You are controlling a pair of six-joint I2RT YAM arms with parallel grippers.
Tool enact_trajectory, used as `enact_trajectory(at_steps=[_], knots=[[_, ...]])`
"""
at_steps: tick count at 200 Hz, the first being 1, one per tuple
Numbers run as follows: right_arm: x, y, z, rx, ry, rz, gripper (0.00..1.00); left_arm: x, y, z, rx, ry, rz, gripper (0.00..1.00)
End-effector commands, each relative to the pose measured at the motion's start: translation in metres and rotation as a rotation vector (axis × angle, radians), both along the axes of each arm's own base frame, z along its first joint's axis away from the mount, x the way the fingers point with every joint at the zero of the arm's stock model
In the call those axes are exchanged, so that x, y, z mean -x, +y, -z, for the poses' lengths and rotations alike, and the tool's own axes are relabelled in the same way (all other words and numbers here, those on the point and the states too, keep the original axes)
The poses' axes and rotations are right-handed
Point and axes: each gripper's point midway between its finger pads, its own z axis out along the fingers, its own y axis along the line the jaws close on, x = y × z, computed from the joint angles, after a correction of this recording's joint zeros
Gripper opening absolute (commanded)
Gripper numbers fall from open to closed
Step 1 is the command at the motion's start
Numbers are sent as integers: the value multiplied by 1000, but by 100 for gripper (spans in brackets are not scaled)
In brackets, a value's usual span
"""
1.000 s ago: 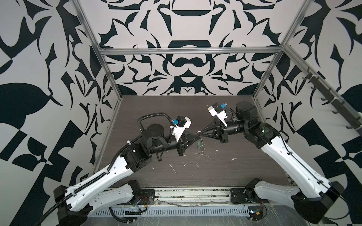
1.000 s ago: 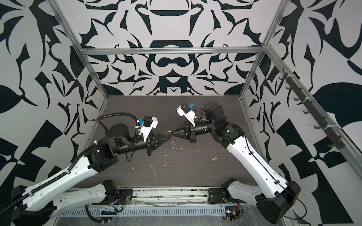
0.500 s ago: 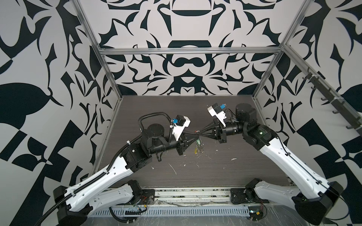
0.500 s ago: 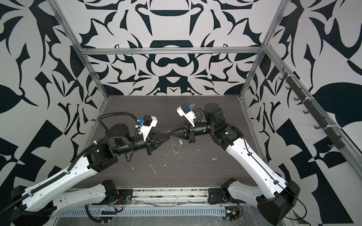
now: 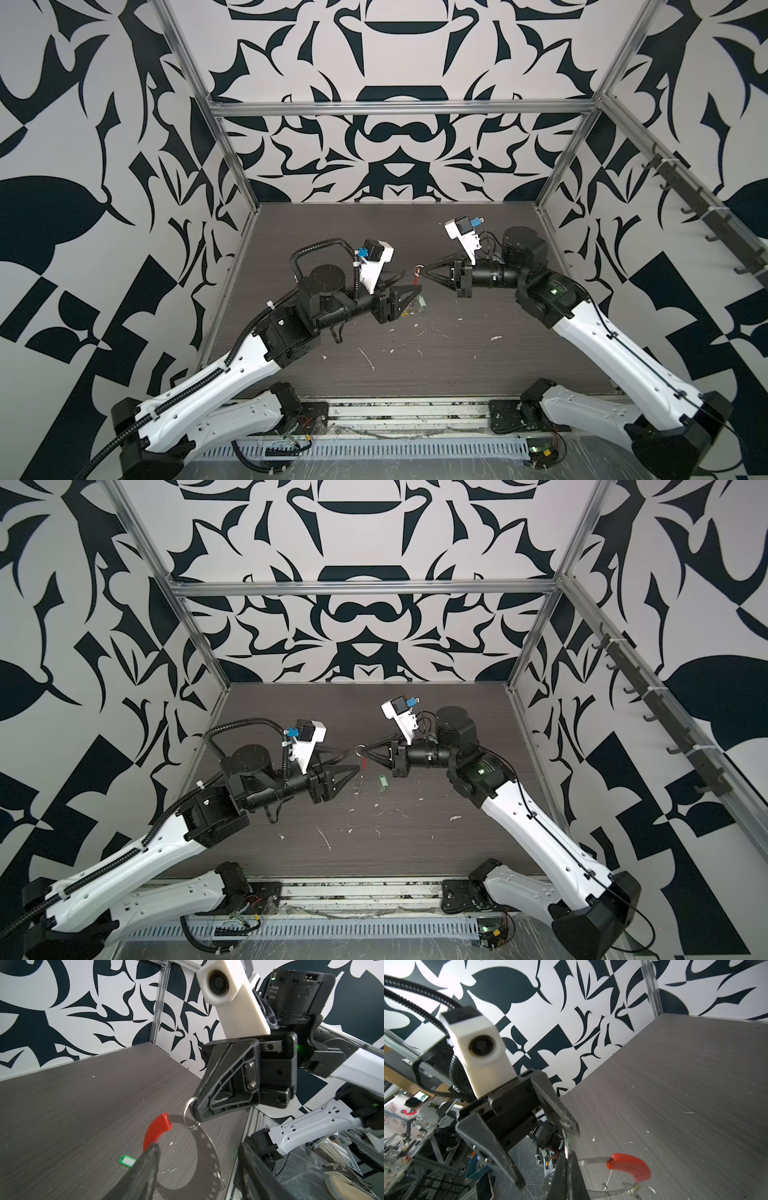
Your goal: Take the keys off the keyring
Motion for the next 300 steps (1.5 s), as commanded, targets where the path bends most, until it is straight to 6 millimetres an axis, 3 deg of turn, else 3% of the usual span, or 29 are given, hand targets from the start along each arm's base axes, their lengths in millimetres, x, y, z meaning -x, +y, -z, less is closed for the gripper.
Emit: enact_trajectory(at_steps=[1, 33, 65, 189, 229, 263, 300], knots=[[-4, 1, -27, -63, -66, 55, 0, -2, -2, 5, 13, 22, -5, 65], [-3, 7, -31, -62, -74, 60, 0, -6, -5, 9, 1, 22, -10, 63], [0, 11, -34, -65, -83, 56, 0, -18, -2, 18, -39, 25, -75, 56], [0, 7, -28, -39, -88, 94, 0, -28, 2, 18, -22, 50, -144, 3], [0, -6, -24, -13, -120, 159, 34, -36, 15, 8, 0, 69, -233, 0], [3, -19, -10, 28, -151, 208, 44, -31, 29, -14, 49, 56, -258, 0], [10, -18, 17, 70, -144, 162, 46, -22, 39, -35, 90, 42, -247, 0]])
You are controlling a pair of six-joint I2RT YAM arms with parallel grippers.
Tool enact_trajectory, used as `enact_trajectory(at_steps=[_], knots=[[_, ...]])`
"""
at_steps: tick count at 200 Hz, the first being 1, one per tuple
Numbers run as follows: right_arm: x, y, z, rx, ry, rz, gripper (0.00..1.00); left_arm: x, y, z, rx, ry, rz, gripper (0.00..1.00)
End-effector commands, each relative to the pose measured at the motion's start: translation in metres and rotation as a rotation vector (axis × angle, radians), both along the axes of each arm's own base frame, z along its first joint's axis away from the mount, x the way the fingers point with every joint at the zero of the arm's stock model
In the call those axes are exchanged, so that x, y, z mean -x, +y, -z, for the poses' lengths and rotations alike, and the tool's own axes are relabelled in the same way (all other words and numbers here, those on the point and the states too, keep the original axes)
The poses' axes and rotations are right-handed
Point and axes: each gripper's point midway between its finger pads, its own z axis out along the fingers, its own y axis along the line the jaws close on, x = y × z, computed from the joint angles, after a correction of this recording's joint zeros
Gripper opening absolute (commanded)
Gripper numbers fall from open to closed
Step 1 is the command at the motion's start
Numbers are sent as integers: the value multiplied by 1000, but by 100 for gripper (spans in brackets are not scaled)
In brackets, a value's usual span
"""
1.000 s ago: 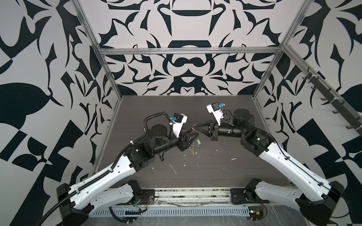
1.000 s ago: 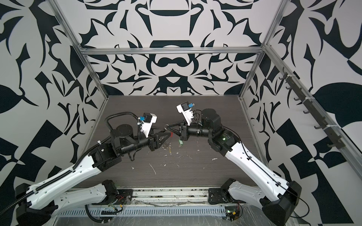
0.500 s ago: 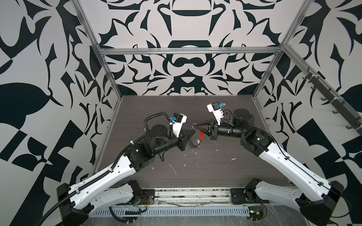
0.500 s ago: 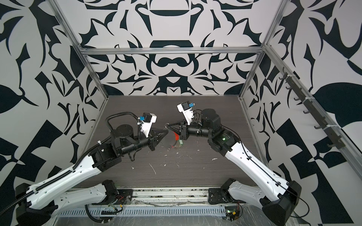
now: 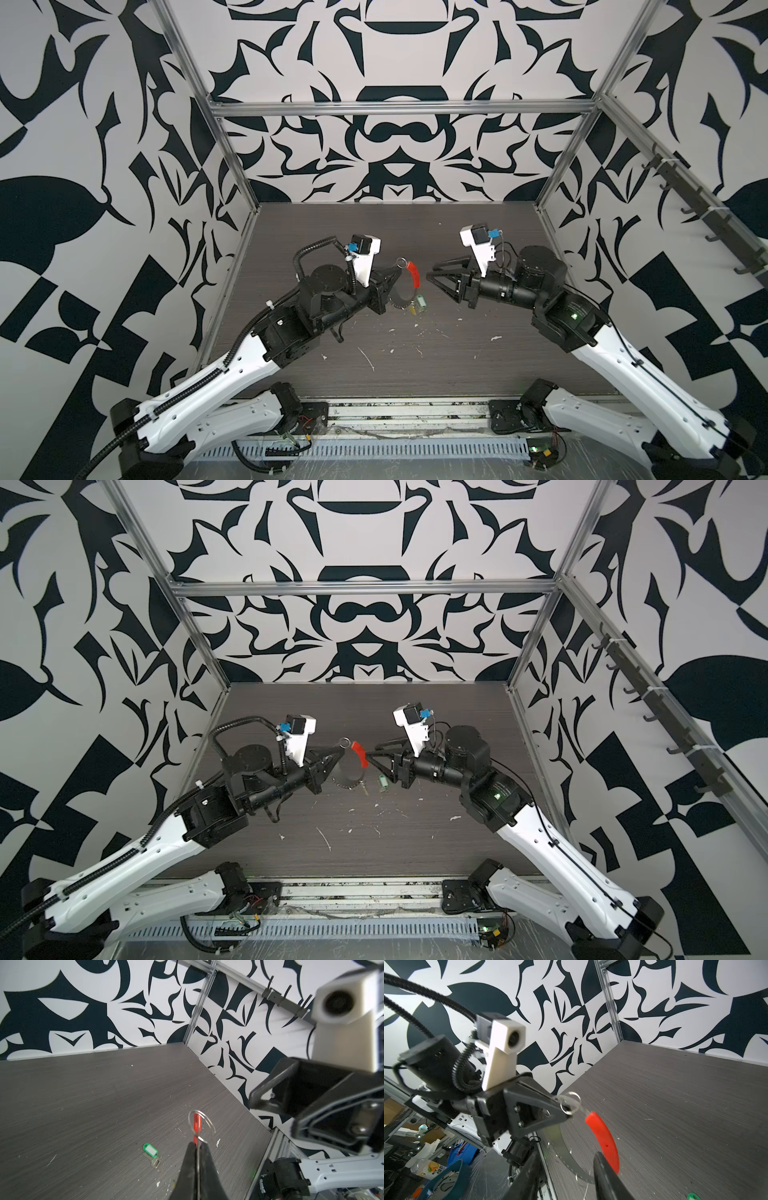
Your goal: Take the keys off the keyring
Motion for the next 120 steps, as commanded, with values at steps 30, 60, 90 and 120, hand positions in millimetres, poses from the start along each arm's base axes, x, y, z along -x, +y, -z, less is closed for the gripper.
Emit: enact_trajectory(at_steps=[30, 60, 90, 120], knots=[[10, 8, 25, 51, -32, -94, 46, 10, 16, -47, 85, -36, -9, 0], [14, 14, 28, 55, -54, -137, 48, 13, 17, -57, 89, -20, 3, 0], [14, 20, 33, 83, -78, -139, 48, 13, 17, -62, 95, 6, -1, 0], [11, 25, 36, 108, -99, -130, 48, 15, 14, -64, 111, 21, 16, 0]])
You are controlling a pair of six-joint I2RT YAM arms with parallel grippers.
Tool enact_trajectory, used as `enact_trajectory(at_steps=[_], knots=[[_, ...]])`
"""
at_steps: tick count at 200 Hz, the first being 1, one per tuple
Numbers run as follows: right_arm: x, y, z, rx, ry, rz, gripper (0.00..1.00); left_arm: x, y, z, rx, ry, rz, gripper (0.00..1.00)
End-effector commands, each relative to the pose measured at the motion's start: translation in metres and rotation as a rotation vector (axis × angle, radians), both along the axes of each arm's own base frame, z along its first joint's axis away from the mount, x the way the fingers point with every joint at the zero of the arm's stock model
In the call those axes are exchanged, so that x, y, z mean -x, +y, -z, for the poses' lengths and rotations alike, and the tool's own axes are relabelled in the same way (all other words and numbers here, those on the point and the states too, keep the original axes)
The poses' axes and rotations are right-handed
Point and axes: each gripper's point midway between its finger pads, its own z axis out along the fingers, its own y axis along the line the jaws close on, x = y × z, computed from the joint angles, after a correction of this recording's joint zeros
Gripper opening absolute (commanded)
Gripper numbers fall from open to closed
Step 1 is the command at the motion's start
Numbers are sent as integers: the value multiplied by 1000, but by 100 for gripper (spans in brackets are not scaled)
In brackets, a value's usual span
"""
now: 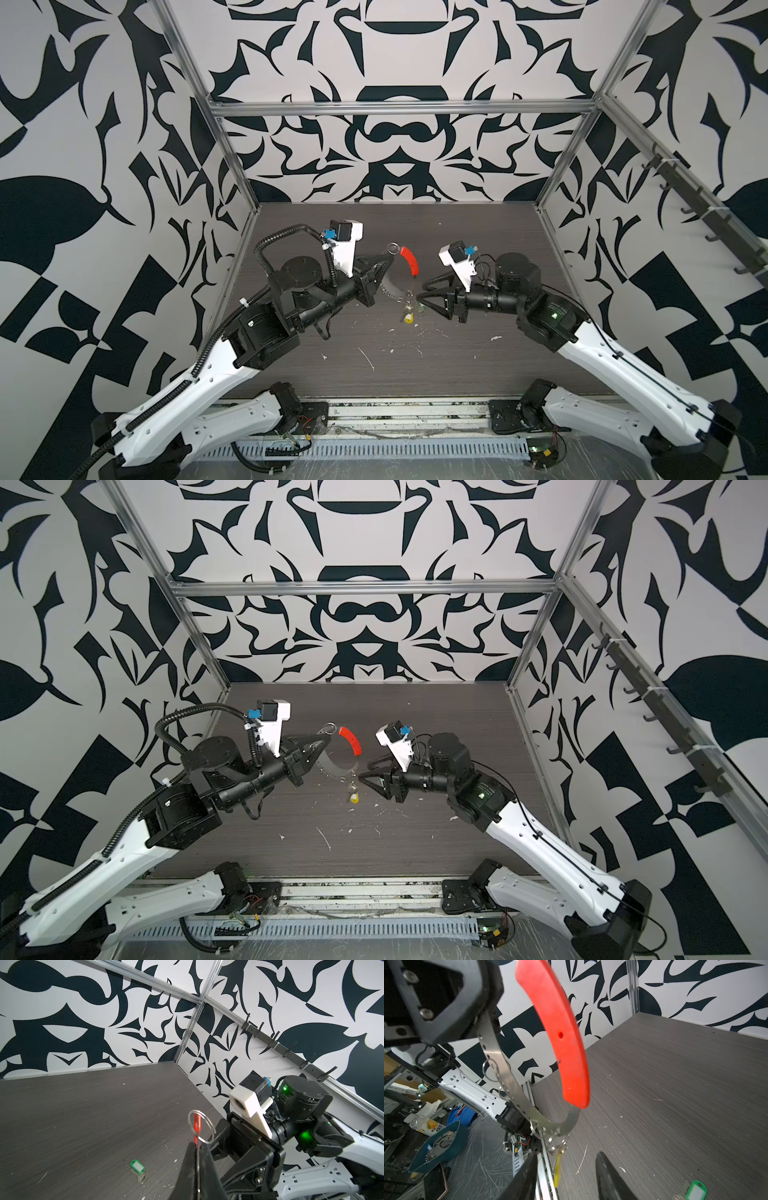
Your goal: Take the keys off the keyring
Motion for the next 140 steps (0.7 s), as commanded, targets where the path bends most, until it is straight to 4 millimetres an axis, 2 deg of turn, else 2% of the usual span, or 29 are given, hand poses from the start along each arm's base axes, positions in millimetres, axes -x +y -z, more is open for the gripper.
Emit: enact_trajectory(at_steps=[1, 47, 140], knots=[[-3, 4, -13, -15, -86, 0, 48, 3, 0, -7, 23, 22, 14, 0], [-1, 14, -12, 8, -110, -20, 47, 4, -1, -8, 33, 31, 19, 0], [-5, 13, -12, 23, -120, 5, 21, 5, 0, -7, 39, 34, 22, 0]])
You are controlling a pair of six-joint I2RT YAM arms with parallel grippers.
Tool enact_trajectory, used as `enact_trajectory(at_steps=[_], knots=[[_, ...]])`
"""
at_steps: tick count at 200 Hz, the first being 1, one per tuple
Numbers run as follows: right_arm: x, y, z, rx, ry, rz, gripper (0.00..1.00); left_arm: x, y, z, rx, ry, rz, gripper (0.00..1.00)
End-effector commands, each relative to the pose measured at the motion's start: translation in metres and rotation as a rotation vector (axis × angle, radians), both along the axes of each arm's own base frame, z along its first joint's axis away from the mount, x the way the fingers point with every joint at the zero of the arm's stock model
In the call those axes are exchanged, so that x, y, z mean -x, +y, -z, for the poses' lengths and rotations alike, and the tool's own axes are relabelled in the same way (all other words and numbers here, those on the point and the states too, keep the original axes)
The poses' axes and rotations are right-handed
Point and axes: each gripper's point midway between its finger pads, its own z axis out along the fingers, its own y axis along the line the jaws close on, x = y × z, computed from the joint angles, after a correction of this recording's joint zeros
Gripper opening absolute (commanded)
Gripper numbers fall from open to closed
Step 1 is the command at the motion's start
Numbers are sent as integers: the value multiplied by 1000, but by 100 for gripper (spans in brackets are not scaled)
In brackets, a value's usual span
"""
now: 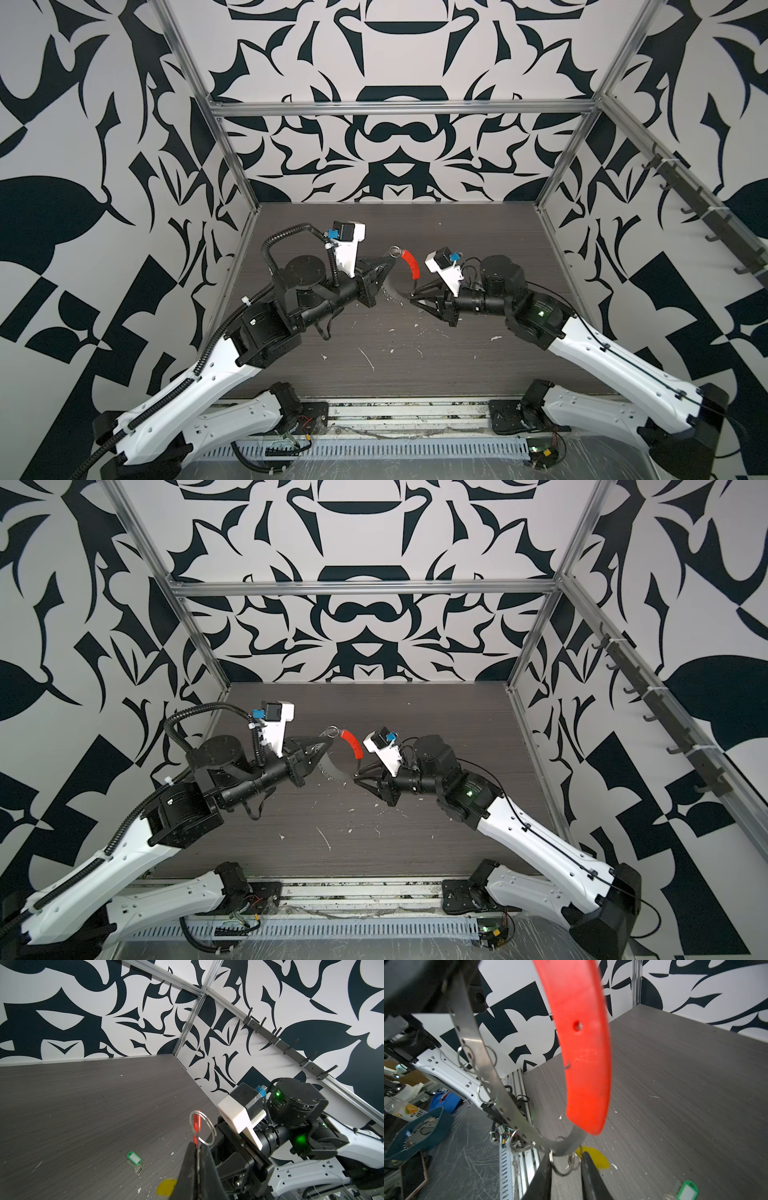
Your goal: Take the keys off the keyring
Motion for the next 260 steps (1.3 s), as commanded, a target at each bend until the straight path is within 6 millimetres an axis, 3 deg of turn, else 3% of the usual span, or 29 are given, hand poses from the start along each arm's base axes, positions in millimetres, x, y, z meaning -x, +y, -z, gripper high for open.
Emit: enact_trajectory(at_steps=[1, 94, 137, 182, 215, 260], knots=[[-2, 0, -30, -52, -75, 10, 21, 4, 3, -14, 42, -7, 6, 0], [0, -3, -36, -48, -94, 14, 0, -3, 12, -9, 31, 2, -53, 0], [-2, -5, -44, -40, -105, 29, 0, -12, 21, 4, -10, 34, -135, 0], [-5, -5, -50, -27, -103, 42, 0, -13, 33, 25, -14, 84, -181, 35], [-7, -2, -55, -22, -110, 33, 0, -12, 47, 43, -45, 110, -227, 54], [-5, 2, -57, 11, -122, -10, 0, -8, 63, 67, -116, 118, -262, 66]])
